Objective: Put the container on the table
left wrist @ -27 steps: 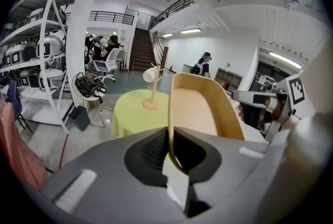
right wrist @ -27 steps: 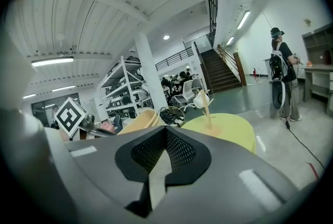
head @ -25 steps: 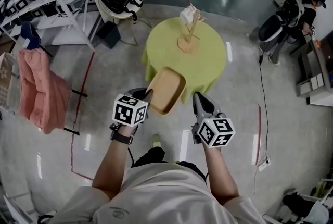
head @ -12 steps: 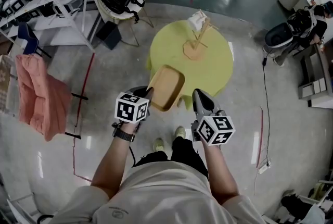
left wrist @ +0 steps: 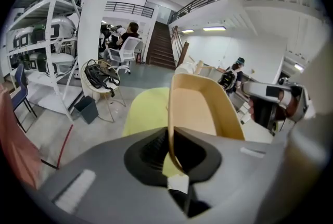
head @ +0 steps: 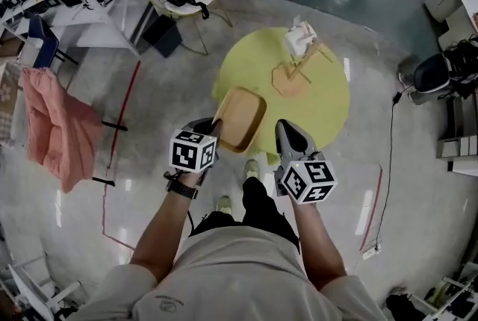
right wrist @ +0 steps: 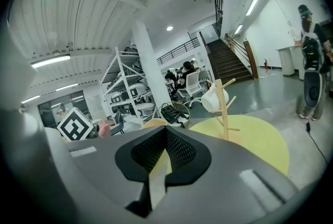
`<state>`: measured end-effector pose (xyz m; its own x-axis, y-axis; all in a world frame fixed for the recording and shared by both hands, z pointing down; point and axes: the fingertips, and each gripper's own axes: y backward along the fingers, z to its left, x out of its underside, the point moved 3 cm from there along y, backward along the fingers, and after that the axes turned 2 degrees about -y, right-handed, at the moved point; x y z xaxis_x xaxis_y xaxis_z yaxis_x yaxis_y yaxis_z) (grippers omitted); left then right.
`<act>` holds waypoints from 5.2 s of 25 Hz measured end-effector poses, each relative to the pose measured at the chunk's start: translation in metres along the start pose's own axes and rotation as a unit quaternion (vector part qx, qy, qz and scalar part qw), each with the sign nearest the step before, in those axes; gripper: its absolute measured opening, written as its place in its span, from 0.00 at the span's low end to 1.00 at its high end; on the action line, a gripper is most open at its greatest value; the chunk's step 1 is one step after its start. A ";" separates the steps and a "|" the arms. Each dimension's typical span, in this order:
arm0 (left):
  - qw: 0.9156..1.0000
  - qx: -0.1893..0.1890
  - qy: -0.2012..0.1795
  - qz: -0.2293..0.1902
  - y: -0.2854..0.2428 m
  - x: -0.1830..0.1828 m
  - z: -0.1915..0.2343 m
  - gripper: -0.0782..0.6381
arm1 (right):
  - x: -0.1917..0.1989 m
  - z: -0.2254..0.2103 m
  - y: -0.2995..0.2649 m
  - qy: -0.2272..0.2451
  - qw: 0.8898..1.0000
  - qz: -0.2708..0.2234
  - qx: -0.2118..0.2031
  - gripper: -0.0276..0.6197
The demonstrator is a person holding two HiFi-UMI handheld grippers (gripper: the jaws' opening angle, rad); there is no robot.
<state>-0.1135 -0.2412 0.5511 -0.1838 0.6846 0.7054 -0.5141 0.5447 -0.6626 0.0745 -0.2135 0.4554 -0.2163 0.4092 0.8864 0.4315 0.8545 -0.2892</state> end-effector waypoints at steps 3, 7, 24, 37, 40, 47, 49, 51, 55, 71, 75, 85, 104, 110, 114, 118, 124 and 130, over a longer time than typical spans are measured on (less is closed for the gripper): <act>1.000 -0.014 0.019 0.005 -0.028 -0.008 0.009 0.13 | -0.002 -0.019 -0.028 0.000 1.000 0.014 -0.016 0.06; 0.998 -0.029 0.044 0.015 -0.065 -0.013 0.019 0.13 | 0.001 -0.044 -0.061 -0.004 0.999 0.034 -0.033 0.06; 0.987 -0.075 0.130 0.065 -0.194 0.019 0.057 0.13 | 0.062 -0.115 -0.159 -0.027 0.992 0.109 -0.058 0.06; 0.982 -0.098 0.143 0.076 -0.235 0.037 0.073 0.13 | 0.090 -0.137 -0.181 -0.046 0.989 0.131 -0.058 0.06; 0.982 -0.094 0.143 0.075 -0.239 0.038 0.073 0.13 | 0.094 -0.139 -0.182 -0.048 0.988 0.136 -0.057 0.06; 0.985 -0.085 0.140 0.056 -0.237 0.033 0.071 0.14 | 0.097 -0.135 -0.179 -0.049 0.987 0.136 -0.065 0.06; 0.985 -0.087 0.138 0.051 -0.233 0.033 0.071 0.15 | 0.095 -0.132 -0.177 -0.048 0.988 0.132 -0.065 0.06; 0.985 -0.091 0.137 0.046 -0.226 0.032 0.073 0.16 | 0.093 -0.127 -0.175 -0.045 0.989 0.128 -0.065 0.06; 0.985 -0.105 0.134 0.025 -0.206 0.026 0.075 0.16 | 0.088 -0.118 -0.167 -0.041 0.990 0.120 -0.064 0.06; 0.990 -0.076 0.098 -0.067 -0.101 -0.015 0.044 0.12 | 0.047 -0.051 -0.121 -0.011 0.996 0.073 -0.054 0.06; 0.991 -0.064 0.080 -0.092 -0.072 -0.026 0.035 0.12 | 0.037 -0.033 -0.109 -0.004 0.997 0.058 -0.052 0.06; 0.986 -0.034 0.024 -0.162 0.011 -0.067 0.006 0.12 | -0.007 0.016 -0.076 0.024 0.999 0.009 -0.048 0.06; 0.961 -0.010 -0.063 -0.268 0.126 -0.094 -0.043 0.12 | -0.063 0.090 -0.009 0.070 0.993 -0.073 -0.055 0.06; 0.953 -0.009 -0.083 -0.292 0.155 -0.099 -0.049 0.12 | -0.074 0.107 0.002 0.079 0.991 -0.093 -0.064 0.06; 0.947 -0.006 -0.092 -0.307 0.171 -0.105 -0.057 0.12 | -0.079 0.115 0.010 0.085 0.989 -0.100 -0.063 0.06; 0.943 -0.006 -0.099 -0.317 0.181 -0.106 -0.061 0.12 | -0.080 0.121 0.015 0.091 0.988 -0.104 -0.063 0.06; 0.942 -0.005 -0.101 -0.321 0.185 -0.105 -0.064 0.12 | -0.079 0.125 0.020 0.097 0.988 -0.107 -0.060 0.06; 0.942 -0.004 -0.100 -0.321 0.182 -0.102 -0.069 0.12 | -0.076 0.121 0.025 0.097 0.988 -0.105 -0.059 0.06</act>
<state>-0.1306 -0.1783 0.3415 0.0085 0.1090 0.9940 -0.5672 0.8192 -0.0850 -0.0045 -0.1847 0.3373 -0.1447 0.1472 0.9785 0.4960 0.8665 -0.0570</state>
